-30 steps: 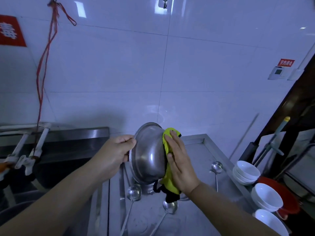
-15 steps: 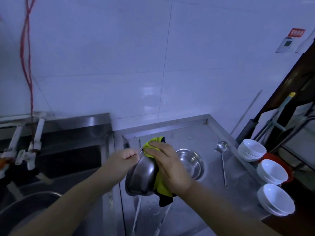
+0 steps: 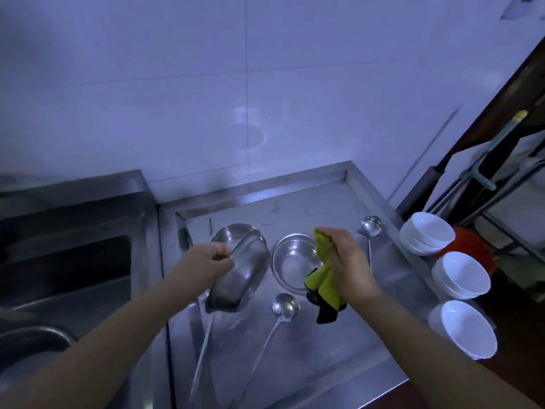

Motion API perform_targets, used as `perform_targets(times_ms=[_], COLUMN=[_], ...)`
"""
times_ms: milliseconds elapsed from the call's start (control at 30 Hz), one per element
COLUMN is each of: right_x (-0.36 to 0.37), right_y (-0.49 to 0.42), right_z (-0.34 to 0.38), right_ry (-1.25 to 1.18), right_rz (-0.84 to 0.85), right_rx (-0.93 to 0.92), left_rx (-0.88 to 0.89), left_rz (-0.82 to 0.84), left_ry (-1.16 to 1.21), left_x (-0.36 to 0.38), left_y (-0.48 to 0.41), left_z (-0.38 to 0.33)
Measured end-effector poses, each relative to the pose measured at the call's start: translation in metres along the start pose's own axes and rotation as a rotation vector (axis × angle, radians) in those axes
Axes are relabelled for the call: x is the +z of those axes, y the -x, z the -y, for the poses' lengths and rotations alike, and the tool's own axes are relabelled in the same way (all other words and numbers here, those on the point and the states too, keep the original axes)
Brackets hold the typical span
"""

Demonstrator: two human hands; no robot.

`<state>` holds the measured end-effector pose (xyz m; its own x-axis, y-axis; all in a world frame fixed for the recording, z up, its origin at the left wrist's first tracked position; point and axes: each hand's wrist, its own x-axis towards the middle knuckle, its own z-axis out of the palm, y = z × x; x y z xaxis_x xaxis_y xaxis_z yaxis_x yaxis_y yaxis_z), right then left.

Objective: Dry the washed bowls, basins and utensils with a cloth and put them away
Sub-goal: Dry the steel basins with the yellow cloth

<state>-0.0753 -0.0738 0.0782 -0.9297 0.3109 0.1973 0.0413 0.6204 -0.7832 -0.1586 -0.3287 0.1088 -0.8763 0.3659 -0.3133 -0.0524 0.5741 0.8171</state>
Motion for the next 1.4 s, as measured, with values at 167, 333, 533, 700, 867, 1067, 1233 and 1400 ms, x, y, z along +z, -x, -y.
perform_targets(times_ms=[167, 333, 533, 700, 867, 1067, 1233, 1400], right_x=[-0.038, -0.064, -0.074, -0.079, -0.082, -0.082, -0.075, -0.065], right_y=[-0.043, -0.087, -0.117, -0.127, -0.131, -0.135, -0.139, -0.143], right_z=[-0.061, -0.121, -0.178, -0.206, -0.223, -0.227, -0.228, -0.219], right_ry=[-0.151, -0.197, -0.220, -0.218, -0.260, -0.263, -0.223, -0.149], right_rz=[-0.019, -0.038, -0.016, 0.032, 0.075, 0.086, 0.080, 0.122], right_rx=[0.117, 0.173, 0.238, 0.229, 0.255, 0.227, 0.179, 0.112], left_rx=[0.070, 0.298, 0.600, 0.737, 0.806, 0.749, 0.529, 0.439], left_rz=[-0.070, -0.125, -0.099, -0.049, 0.033, -0.003, 0.029, -0.058], left_ry=[-0.392, -0.711, -0.885, -1.032, -1.225, -1.142, -1.145, -0.888], left_x=[0.050, 0.117, 0.195, 0.243, 0.271, 0.288, 0.292, 0.253], left_y=[-0.093, -0.198, -0.314, -0.365, -0.395, -0.404, -0.403, -0.375], left_z=[-0.053, -0.099, -0.112, -0.119, -0.113, -0.104, -0.103, -0.081])
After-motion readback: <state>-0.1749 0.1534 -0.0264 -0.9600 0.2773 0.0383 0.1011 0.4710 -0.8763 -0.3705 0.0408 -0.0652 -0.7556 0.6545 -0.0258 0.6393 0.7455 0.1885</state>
